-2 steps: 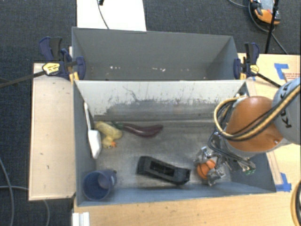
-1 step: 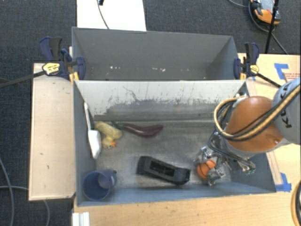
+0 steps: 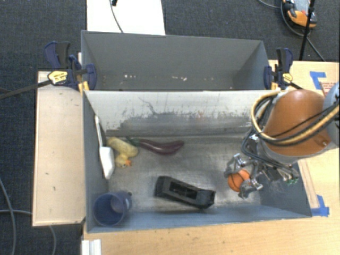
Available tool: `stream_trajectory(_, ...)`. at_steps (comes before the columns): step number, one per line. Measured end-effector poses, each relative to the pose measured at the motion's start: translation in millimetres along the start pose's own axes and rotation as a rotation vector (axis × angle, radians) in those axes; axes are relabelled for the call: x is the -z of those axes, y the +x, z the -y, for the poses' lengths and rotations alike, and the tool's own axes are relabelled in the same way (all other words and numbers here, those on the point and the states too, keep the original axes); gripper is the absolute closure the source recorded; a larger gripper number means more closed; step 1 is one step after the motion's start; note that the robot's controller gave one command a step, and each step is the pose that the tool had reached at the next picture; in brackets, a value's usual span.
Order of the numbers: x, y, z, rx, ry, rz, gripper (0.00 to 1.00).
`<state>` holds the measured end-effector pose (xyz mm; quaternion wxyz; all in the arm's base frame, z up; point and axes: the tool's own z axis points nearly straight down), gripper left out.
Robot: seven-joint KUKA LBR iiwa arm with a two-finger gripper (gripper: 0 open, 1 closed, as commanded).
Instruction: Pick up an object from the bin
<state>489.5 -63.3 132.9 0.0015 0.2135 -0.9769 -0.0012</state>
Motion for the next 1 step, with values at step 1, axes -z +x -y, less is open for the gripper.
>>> stream_trajectory(1,208.3,-0.2,-17.2,0.058,0.009,0.013,1.00)
